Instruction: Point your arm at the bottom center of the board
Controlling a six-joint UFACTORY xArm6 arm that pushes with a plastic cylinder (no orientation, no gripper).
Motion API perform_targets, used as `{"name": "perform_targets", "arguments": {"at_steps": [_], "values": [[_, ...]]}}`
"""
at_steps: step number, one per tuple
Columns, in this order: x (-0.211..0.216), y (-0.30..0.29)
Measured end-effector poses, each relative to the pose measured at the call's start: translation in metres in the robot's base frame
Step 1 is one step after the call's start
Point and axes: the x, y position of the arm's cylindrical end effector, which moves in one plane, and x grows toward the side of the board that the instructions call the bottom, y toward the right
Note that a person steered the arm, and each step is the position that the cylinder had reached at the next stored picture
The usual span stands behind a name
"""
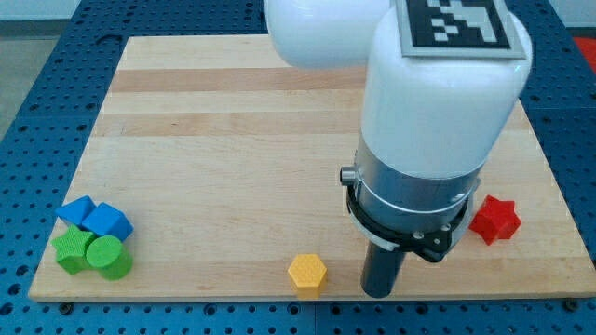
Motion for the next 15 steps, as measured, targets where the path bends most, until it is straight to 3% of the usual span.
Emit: {"name": "perform_targets", "arguments": {"at_steps": [1, 2, 3, 5, 6, 8, 9, 10, 11, 12, 14, 15], "values": [[0.0, -0.023], [-0.046, -0.104], [-0.107, -0.081], [-0.129, -0.036], [-0.156, 0.001], [-0.171, 0.257], [-0.156, 0.281], [-0.067, 0.259], [-0.002, 0.201], [-0.001, 0.175], [0.0, -0.034], [-0.017, -0.102]]}}
